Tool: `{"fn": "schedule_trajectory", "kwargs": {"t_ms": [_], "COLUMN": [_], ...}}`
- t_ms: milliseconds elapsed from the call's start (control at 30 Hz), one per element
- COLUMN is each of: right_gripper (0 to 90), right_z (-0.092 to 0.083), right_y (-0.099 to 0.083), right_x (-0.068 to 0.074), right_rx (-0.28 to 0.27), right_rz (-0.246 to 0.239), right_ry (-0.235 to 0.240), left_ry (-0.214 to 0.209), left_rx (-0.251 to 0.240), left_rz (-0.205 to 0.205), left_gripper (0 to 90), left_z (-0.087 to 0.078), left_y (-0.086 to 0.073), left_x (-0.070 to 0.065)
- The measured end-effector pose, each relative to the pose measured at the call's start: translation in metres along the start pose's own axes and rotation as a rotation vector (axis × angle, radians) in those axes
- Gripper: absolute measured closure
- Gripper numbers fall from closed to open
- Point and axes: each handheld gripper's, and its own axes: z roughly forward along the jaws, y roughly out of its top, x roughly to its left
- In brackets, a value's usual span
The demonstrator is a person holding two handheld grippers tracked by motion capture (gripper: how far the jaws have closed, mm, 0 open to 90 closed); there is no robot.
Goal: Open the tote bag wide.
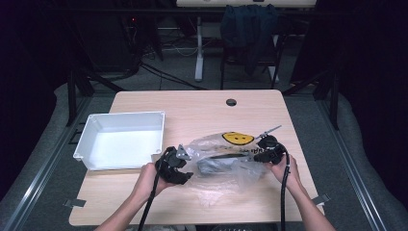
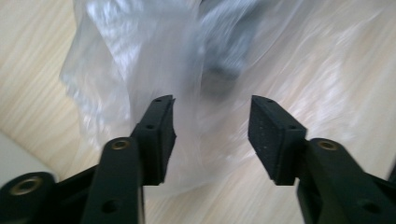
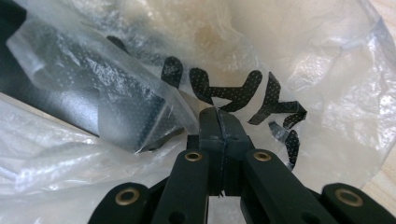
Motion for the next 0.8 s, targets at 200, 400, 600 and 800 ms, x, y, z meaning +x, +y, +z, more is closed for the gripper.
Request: {"fn": "schedule_trajectory", "kwargs": {"t_ms": [200, 400, 600, 800], "right_gripper": [90.0, 90.0, 90.0, 90.0], "right_z": [-0.002, -0.004, -0.003, -0.003], "right_y": [0.000, -0.001, -0.001, 0.000], "right_x": [0.002, 0.005, 0.009, 0.013], "right_rx": [0.002, 0.010, 0.006, 0.004], "right_rz": [0.012, 0.003, 0.004, -0.001], "right_ry": [0.018, 0.037, 0.071, 0.058], "left_ry": [-0.017, -0.044, -0.034, 0.006], "left_rx": [-0.076, -0.064, -0.045, -0.060], "left_rz": [0.022, 0.048, 0.046, 0.098], "left_gripper": [39.6, 40.5, 56.2, 74.3], "left_z": [0.016, 0.042, 0.049, 0.049], "left_y": [0.021, 0.034, 0.027, 0.025], "left_x": [-0.014, -0.013, -0.006, -0.010]}}
